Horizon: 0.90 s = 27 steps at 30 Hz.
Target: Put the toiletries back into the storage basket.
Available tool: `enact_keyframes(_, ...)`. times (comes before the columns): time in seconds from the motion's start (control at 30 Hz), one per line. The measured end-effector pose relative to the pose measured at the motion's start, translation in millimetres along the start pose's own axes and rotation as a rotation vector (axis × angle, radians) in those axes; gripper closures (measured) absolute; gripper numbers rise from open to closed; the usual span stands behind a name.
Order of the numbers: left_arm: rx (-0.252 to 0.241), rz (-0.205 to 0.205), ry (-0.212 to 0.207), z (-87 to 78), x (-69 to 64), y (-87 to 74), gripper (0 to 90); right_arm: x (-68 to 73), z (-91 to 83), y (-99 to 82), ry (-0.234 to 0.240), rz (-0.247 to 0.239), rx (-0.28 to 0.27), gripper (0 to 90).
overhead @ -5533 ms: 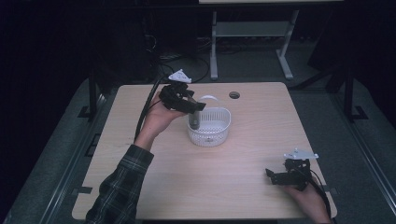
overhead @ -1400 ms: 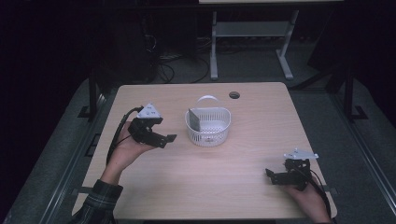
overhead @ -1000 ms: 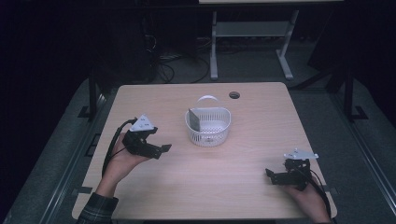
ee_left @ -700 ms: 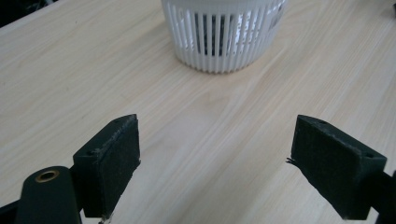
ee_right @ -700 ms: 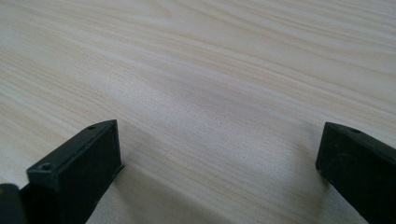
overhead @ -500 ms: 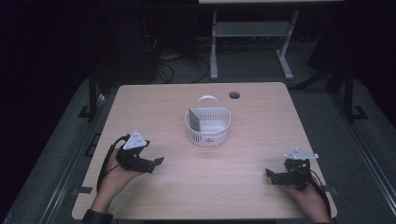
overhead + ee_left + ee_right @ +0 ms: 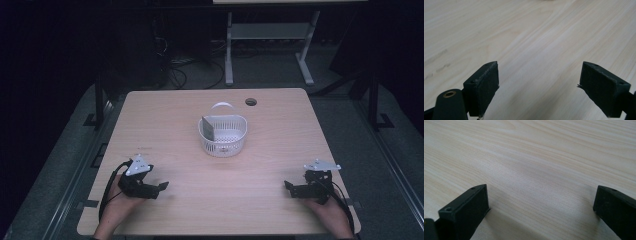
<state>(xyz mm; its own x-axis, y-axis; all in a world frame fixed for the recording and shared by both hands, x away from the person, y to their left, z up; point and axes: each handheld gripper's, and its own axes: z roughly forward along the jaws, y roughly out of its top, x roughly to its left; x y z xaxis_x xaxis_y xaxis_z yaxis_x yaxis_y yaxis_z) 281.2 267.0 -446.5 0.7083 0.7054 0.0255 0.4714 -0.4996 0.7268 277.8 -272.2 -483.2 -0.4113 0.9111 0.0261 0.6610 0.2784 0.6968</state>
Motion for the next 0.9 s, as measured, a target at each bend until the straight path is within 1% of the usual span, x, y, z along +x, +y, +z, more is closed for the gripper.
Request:
enact_keyframes(0.07,0.008,-0.005,0.002,0.5,0.4,-5.0,14.8,0.0,0.0,0.0,0.000,0.000,0.000,0.0)
enact_keyframes(0.3,0.014,-0.016,0.032,3.9,0.5,-21.8,14.7,0.0,0.0,0.0,0.000,0.000,0.000,0.0)
enact_keyframes(0.4,0.019,-0.019,0.044,5.0,1.8,-25.4,14.3,-0.1,0.0,0.0,0.000,-0.001,0.000,0.0)
enact_keyframes(0.47,0.020,-0.027,0.045,6.5,2.9,-27.9,14.1,0.0,0.0,0.0,0.000,0.000,0.000,0.0)
enact_keyframes(0.6,0.003,-0.039,0.035,7.2,4.5,-31.7,13.3,0.0,0.0,0.0,0.000,0.000,0.000,0.0)
enact_keyframes(0.67,0.003,-0.049,0.029,7.4,5.5,-32.2,12.9,0.0,0.0,0.0,0.000,0.000,0.000,0.0)
enact_keyframes(0.9,0.004,-0.050,0.027,7.6,5.7,-32.2,12.7,0.0,0.0,0.0,0.000,-0.001,0.000,0.0)
